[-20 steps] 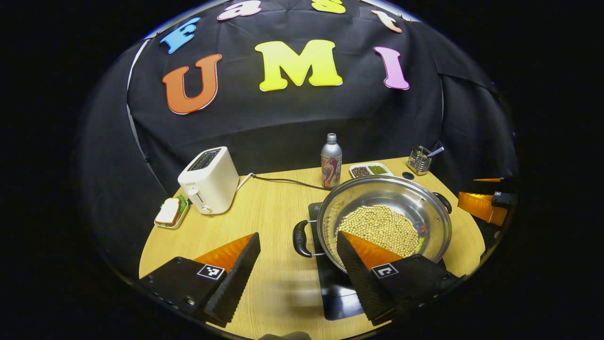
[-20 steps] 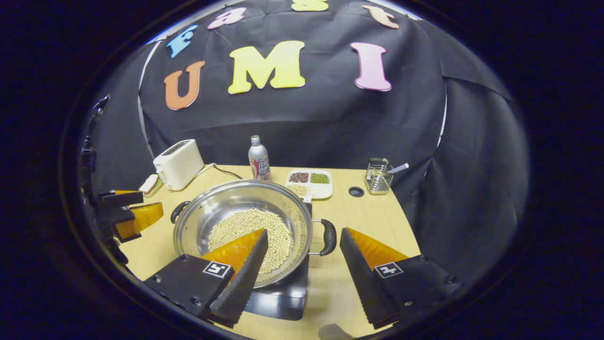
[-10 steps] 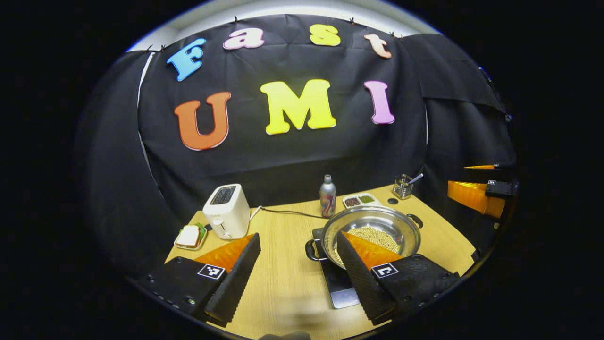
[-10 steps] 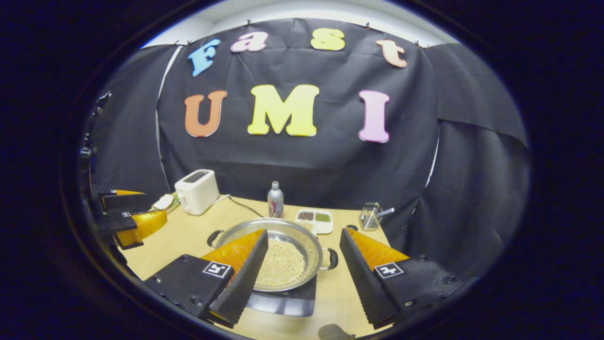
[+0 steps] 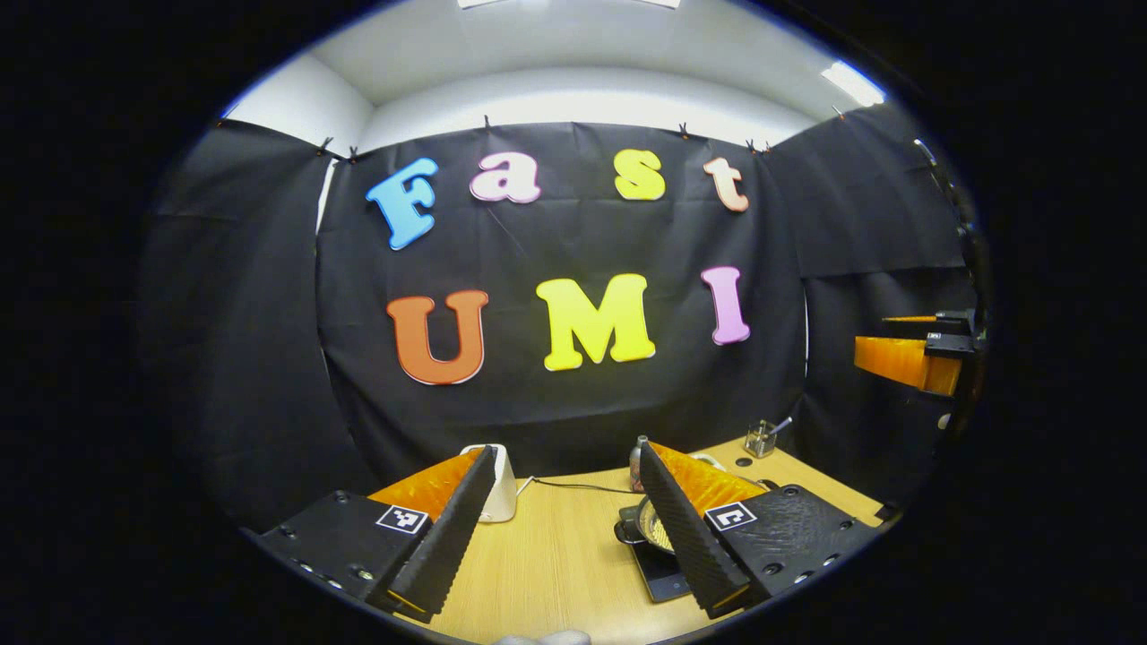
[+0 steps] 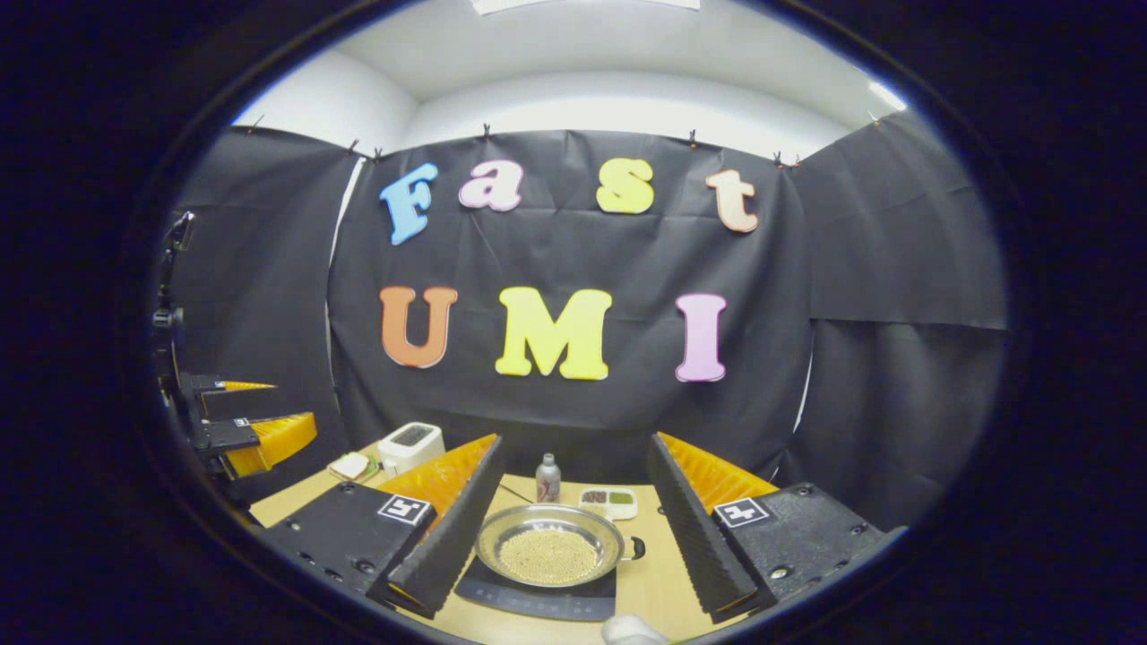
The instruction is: First push the handle of the pot to place it horizontally, then grasp the pot with both hands and set it on the induction cooktop.
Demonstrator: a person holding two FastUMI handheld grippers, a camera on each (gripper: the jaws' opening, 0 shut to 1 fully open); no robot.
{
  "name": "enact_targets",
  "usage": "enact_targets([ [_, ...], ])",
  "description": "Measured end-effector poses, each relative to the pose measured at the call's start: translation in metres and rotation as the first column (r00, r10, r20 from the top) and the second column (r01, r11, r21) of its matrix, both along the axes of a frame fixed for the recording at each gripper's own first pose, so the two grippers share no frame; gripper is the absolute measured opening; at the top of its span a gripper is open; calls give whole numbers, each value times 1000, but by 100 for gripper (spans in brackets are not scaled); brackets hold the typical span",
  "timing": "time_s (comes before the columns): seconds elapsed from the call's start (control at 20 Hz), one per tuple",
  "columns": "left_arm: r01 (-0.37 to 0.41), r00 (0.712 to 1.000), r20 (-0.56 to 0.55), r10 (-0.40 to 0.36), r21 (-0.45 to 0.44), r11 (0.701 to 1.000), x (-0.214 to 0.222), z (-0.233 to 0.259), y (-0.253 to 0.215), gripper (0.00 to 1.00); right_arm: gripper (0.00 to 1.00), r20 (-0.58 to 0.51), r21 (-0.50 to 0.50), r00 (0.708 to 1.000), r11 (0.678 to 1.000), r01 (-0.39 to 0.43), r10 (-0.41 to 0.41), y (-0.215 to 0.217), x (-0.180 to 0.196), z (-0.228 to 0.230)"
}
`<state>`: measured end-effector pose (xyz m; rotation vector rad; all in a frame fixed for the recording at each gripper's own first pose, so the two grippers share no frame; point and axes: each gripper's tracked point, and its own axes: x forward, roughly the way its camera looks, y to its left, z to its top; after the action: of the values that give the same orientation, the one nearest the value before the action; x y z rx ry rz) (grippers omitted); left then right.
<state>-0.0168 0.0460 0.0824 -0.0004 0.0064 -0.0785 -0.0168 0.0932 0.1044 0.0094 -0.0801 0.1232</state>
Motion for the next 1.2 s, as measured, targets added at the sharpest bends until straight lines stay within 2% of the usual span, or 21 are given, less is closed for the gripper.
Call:
enact_targets([
  [0.2, -28, 997, 66, 32, -54, 998, -32, 33, 30, 96, 100, 47, 35, 999, 999, 19, -20, -9, -36, 23],
  [0.4, -80, 994, 72, 85, -66, 995, -52, 33, 45, 96, 100, 68, 46, 996, 997, 59, -62, -21, -59, 25],
  [0.5, -79, 995, 59, 84, -78, 994, -59, 30, 46, 96, 100, 62, 52, 995, 996, 72, -75, -25, -67, 21],
  [0.85, -95, 994, 43, 98, -77, 993, -70, 28, 44, 96, 100, 67, 74, 992, 992, 103, -108, -41, -81, 20],
  [1.2, -103, 993, 48, 105, -49, 993, -72, 25, 46, 96, 100, 53, 66, 992, 992, 107, -111, -43, -78, 13],
])
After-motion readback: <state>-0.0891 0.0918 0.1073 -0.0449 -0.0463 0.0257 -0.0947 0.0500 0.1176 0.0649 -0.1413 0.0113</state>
